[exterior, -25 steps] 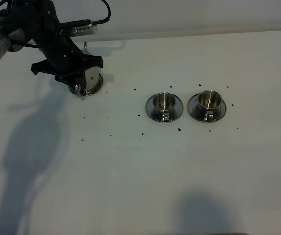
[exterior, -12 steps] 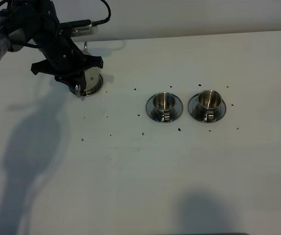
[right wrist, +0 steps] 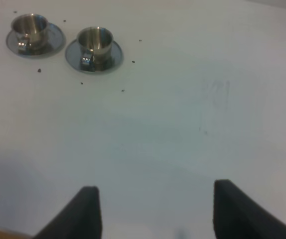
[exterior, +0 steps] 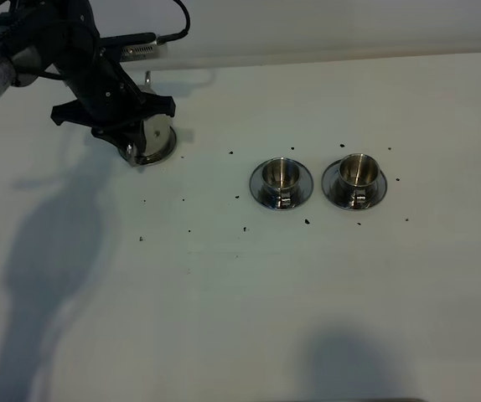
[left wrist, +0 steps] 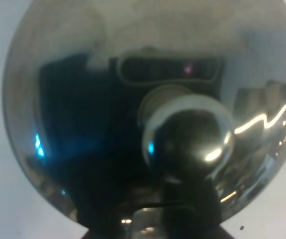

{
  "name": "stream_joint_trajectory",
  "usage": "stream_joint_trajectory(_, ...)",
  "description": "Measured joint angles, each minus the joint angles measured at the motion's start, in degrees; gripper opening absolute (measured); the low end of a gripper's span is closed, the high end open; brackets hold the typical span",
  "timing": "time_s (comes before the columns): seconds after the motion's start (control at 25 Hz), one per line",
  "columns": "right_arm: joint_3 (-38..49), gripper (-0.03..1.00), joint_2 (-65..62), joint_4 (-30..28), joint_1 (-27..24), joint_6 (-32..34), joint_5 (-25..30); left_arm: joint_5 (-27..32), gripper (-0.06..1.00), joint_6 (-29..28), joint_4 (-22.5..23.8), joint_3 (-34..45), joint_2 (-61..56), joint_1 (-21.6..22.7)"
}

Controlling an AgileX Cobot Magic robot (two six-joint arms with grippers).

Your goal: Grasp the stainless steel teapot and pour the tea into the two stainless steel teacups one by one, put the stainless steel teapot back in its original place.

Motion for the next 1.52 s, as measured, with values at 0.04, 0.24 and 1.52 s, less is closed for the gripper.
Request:
stream_joint_trajectory(0.04, 0.00, 0.48, 0.00, 0.00, 0.00, 0.00, 0.00, 0.00, 0.22, 0.04, 0.00, 0.00, 0.01, 0.00)
stream_joint_trajectory(0.24, 0.00, 0.48, 0.00, 0.00, 0.00, 0.00, 0.00, 0.17, 0.22, 0.64, 0.08, 0.00, -0.93, 0.00)
stream_joint_trajectory(1.52, 0.00, 0.48, 0.00, 0.00, 0.00, 0.00, 0.00, 2.35, 0.22, 49.45, -7.93, 0.00, -7.38, -6.14)
